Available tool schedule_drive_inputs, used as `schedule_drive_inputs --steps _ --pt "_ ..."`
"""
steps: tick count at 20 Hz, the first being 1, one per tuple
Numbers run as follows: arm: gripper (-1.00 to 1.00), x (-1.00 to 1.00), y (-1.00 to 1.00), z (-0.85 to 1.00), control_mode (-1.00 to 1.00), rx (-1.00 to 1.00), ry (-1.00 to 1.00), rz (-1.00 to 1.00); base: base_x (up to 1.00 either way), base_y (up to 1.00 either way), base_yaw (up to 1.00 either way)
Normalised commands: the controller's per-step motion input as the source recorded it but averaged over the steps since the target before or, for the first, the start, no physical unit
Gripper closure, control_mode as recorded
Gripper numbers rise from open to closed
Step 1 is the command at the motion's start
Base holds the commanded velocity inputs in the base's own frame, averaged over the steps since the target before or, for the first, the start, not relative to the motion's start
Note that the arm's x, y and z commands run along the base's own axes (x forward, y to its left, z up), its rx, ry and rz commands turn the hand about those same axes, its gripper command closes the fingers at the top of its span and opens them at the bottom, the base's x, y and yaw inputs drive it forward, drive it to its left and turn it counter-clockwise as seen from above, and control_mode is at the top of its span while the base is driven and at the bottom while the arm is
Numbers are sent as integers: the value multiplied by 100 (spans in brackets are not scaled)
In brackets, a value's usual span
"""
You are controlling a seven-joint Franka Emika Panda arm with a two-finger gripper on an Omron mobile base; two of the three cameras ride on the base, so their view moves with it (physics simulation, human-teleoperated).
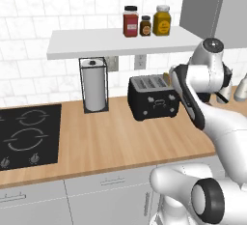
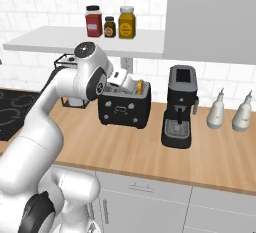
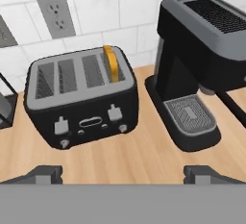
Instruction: Start the toaster. Once the lever pops up, take the bread to the plate on the dining counter.
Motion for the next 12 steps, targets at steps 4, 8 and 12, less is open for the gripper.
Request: schedule_drive_inputs --steps 4,8,12 --pt "-100 41 0 -36 -100 -3 0 0 0 0 0" --pt "-100 38 0 -40 -100 0 0 0 0 0 0" --pt "-100 42 -4 -36 -100 0 -1 0 0 0 0"
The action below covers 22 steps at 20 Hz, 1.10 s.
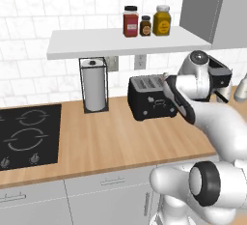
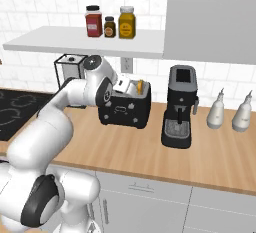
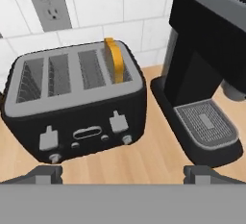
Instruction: Start the toaster. Once the lever pops up, take the bread to the plate on the dining counter.
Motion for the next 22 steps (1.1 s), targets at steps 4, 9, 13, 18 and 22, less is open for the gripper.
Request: schedule_drive_inputs --steps 4,9,13,18,22 --pt "-100 45 -24 -8 -100 0 0 0 0 0 0" --pt "-100 37 -16 0 -100 0 0 0 0 0 0" --pt "-100 26 -4 -3 -100 0 0 0 0 0 0" --pt "-100 20 0 -11 -100 0 -1 0 0 0 0" --pt "-100 17 0 -19 -100 0 -1 0 0 0 0"
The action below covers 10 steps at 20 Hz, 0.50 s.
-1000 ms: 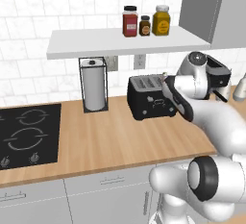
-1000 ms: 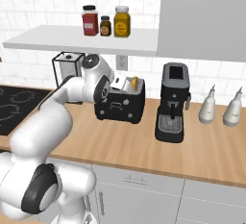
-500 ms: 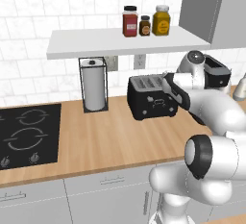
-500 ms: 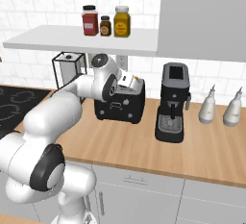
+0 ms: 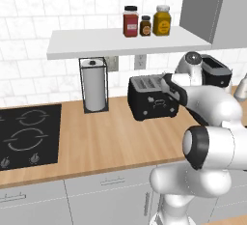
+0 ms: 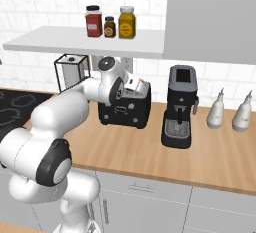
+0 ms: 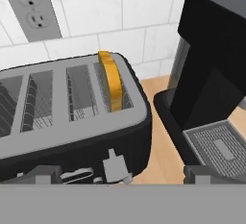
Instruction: Start the toaster. Once the lever pops up, take the bread to the plate on the dining counter.
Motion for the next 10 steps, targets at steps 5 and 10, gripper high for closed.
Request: schedule_drive_inputs --steps 5,10 --pt "-100 15 -10 -10 -100 0 -2 0 0 0 0" --pt "-100 13 -10 -3 -100 0 -2 0 0 0 0"
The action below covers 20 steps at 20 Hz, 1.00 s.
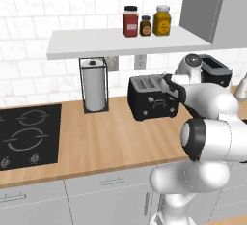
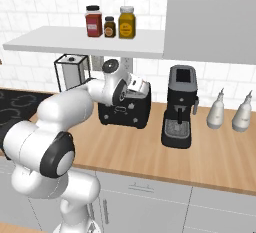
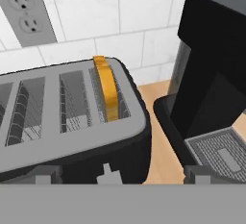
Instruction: Start the toaster. Once the lever pops up, take the bread to the plate on the dining counter.
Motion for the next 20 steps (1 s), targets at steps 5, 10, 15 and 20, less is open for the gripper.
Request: schedule_drive_inputs --steps 5,10,15,20 --pt "-100 4 -2 -6 -100 0 -4 1 0 0 0" --pt "-100 0 0 -9 -100 0 -9 5 0 0 0" --pt "-100 4 -10 -2 -100 2 -10 8 0 0 0" --pt "-100 14 -21 0 -100 1 0 5 0 0 0"
